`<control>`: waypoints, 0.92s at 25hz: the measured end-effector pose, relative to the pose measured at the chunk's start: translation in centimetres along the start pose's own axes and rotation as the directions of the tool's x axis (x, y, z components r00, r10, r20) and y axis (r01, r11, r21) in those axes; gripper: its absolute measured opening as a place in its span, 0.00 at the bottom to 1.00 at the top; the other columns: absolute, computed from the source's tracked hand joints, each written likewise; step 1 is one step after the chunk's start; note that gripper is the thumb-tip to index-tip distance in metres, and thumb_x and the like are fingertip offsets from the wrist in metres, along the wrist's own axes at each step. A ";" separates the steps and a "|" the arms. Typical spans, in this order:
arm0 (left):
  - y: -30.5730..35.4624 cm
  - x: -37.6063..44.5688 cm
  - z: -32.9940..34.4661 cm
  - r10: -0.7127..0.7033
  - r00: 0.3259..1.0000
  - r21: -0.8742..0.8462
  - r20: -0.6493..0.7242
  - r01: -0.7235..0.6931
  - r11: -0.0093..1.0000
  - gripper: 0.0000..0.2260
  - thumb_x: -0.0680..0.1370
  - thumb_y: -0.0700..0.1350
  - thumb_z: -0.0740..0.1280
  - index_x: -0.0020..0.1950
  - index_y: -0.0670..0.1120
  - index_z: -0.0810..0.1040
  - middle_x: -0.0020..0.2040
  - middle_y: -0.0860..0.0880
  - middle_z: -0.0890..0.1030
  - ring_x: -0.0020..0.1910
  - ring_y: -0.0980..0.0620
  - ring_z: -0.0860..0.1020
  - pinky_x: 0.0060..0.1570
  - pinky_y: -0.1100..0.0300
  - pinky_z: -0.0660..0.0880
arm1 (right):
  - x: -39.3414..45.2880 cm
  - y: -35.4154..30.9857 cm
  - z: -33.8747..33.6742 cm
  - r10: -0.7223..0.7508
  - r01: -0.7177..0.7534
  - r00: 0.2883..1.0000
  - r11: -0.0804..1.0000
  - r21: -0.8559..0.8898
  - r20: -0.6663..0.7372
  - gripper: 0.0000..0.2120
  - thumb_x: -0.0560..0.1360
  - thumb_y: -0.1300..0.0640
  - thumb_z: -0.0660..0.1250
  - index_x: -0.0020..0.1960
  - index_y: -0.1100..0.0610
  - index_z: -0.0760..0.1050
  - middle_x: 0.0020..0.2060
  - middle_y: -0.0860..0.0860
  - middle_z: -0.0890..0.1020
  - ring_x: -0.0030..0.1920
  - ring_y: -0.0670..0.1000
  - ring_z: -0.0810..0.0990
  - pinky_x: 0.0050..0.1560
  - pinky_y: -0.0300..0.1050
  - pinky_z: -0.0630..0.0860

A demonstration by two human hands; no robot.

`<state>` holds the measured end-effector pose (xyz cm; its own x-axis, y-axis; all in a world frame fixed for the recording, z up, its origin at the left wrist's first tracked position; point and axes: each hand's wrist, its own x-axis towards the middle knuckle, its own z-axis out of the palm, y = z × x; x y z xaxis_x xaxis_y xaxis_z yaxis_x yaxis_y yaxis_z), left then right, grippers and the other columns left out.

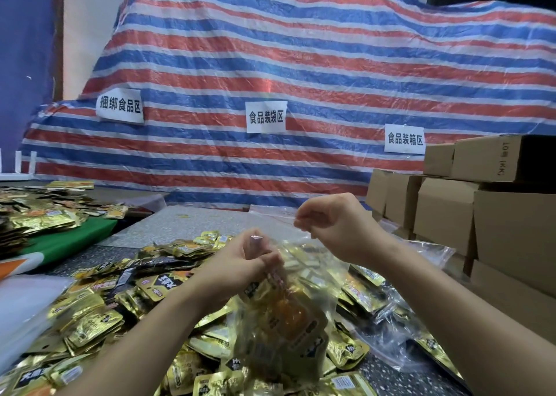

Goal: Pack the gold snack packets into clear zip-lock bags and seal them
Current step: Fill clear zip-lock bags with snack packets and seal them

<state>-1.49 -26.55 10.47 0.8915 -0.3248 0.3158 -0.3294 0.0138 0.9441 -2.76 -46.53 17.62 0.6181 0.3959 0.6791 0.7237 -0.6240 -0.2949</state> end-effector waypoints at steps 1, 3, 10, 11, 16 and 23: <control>-0.1 0.0 0.0 -0.002 1.000 0.005 -0.007 0.002 1.000 0.04 0.79 0.38 0.67 0.50 0.43 0.73 0.54 0.34 0.81 0.50 0.42 0.80 0.55 0.45 0.75 | -0.1 0.2 0.0 -0.004 0.004 1.000 1.000 -0.009 -0.006 0.07 0.74 0.68 0.72 0.48 0.58 0.85 0.40 0.46 0.85 0.43 0.43 0.84 0.49 0.41 0.82; -0.2 0.0 0.2 -0.015 1.000 0.017 -0.020 0.015 1.000 0.05 0.79 0.38 0.68 0.54 0.43 0.74 0.55 0.39 0.83 0.52 0.43 0.81 0.55 0.47 0.75 | -0.4 0.3 0.1 -0.010 0.009 1.000 0.999 -0.034 -0.014 0.08 0.74 0.69 0.71 0.49 0.60 0.84 0.41 0.48 0.85 0.44 0.45 0.85 0.50 0.44 0.83; 0.8 -0.9 0.4 0.022 0.998 0.101 -0.060 -0.016 0.995 0.08 0.79 0.46 0.68 0.49 0.42 0.83 0.40 0.45 0.85 0.39 0.48 0.84 0.39 0.53 0.81 | -0.4 0.0 0.0 -0.102 0.093 0.986 0.993 -0.075 -0.133 0.04 0.74 0.66 0.73 0.47 0.61 0.85 0.38 0.49 0.84 0.39 0.43 0.82 0.43 0.36 0.79; 0.9 -1.1 0.6 0.029 0.998 0.092 -0.056 -0.024 0.995 0.09 0.80 0.46 0.66 0.48 0.43 0.83 0.37 0.47 0.85 0.35 0.51 0.83 0.33 0.59 0.78 | -0.2 0.0 0.1 -0.099 0.090 0.983 0.994 -0.064 -0.157 0.03 0.74 0.65 0.74 0.47 0.61 0.85 0.39 0.50 0.84 0.39 0.45 0.82 0.43 0.38 0.80; 0.5 -0.6 1.0 0.038 0.982 0.004 -0.184 -0.038 0.999 0.08 0.81 0.41 0.64 0.50 0.42 0.82 0.41 0.46 0.86 0.38 0.50 0.84 0.32 0.62 0.77 | -0.1 0.4 0.2 0.124 -0.128 0.988 0.991 -0.033 -0.092 0.08 0.73 0.46 0.73 0.46 0.49 0.79 0.47 0.44 0.78 0.45 0.44 0.76 0.42 0.36 0.73; -0.2 -0.5 0.3 0.037 0.971 -0.053 -0.237 -0.051 0.997 0.08 0.71 0.42 0.76 0.46 0.41 0.82 0.41 0.47 0.86 0.38 0.51 0.84 0.35 0.62 0.78 | -0.9 1.6 -0.1 0.332 -0.334 0.940 0.943 0.014 0.079 0.12 0.77 0.46 0.70 0.42 0.54 0.79 0.29 0.44 0.81 0.28 0.39 0.75 0.32 0.36 0.70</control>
<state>-1.93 -26.65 10.08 0.9271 -0.0908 0.3637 -0.3572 0.0805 0.9306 -2.20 -47.95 16.59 0.8454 0.2188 0.4872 0.4803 -0.7105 -0.5143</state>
